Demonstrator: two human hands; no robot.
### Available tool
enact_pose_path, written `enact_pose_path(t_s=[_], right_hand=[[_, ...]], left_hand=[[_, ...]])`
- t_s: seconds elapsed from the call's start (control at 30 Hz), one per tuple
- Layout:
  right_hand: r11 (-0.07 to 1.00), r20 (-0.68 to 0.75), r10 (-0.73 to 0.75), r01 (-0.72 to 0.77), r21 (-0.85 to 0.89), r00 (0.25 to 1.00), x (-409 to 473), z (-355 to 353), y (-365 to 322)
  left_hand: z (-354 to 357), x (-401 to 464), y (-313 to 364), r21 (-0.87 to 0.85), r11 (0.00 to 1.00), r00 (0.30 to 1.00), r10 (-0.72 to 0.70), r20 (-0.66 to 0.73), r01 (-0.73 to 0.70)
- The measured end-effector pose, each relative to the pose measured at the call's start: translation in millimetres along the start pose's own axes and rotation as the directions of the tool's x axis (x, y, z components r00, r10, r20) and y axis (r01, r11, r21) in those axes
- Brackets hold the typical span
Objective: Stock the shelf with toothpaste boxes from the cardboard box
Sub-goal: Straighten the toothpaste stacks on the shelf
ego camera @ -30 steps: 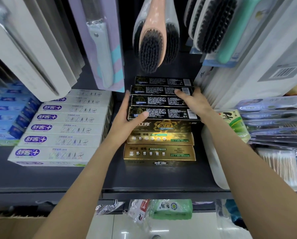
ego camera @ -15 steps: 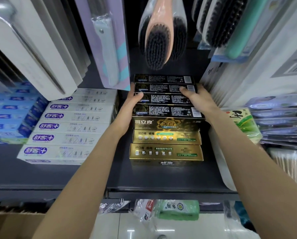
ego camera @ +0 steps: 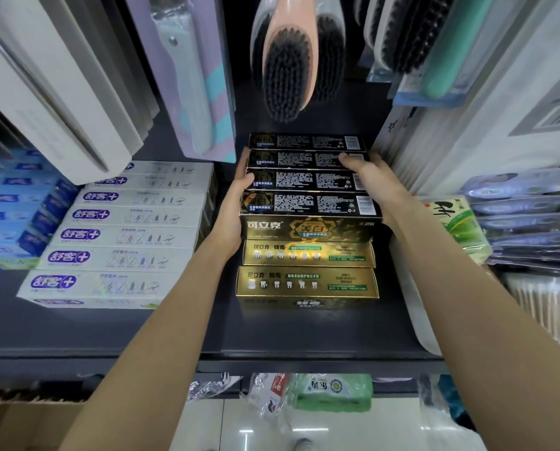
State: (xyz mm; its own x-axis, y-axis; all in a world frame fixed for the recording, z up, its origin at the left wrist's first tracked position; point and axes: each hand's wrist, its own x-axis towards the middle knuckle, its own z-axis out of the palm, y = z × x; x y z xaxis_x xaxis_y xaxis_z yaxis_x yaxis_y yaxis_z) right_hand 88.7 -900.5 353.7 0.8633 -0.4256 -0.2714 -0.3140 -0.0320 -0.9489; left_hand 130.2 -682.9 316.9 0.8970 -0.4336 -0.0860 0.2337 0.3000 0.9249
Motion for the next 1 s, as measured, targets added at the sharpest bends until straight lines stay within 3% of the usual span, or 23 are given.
enact_pose_path(t_s=[0.2, 0.53, 0.7, 0.8, 0.87, 1.0], right_hand=[[0.999, 0.066, 0.027, -0.025, -0.030, 0.997, 4.2, 0.9, -3.0], [0.975, 0.175, 0.081, -0.114, 0.188, 0.981, 3.6, -1.6, 1.0], [0.990, 0.128, 0.058, -0.074, 0.124, 0.990, 9.2, -1.6, 4.1], [0.975, 0.194, 0.106, -0.140, 0.172, 0.975, 9.5, -4.6, 5.1], [0.978, 0.139, 0.073, -0.098, 0.186, 0.988, 5.2, -11.7, 6.7], [0.985, -0.134, -0.167, 0.170, 0.012, 0.977, -85.6, -14.0, -8.4]], left_hand=[[-0.8, 1.3, -3.7, 0.006, 0.999, 0.999, 0.036, -0.018, -0.036], [-4.3, 1.3, 0.5, 0.066, 0.998, 1.000, 0.000, 0.024, -0.002], [-1.7, 1.4, -0.5, 0.024, 1.000, 1.000, 0.018, 0.019, -0.018], [1.3, -2.4, 3.5, 0.044, 0.999, 1.000, -0.017, 0.004, 0.016], [8.9, -10.0, 9.6, 0.043, 0.999, 0.999, 0.014, -0.031, -0.012], [0.9, -42.8, 9.1, 0.147, 0.988, 0.973, 0.075, -0.218, -0.044]])
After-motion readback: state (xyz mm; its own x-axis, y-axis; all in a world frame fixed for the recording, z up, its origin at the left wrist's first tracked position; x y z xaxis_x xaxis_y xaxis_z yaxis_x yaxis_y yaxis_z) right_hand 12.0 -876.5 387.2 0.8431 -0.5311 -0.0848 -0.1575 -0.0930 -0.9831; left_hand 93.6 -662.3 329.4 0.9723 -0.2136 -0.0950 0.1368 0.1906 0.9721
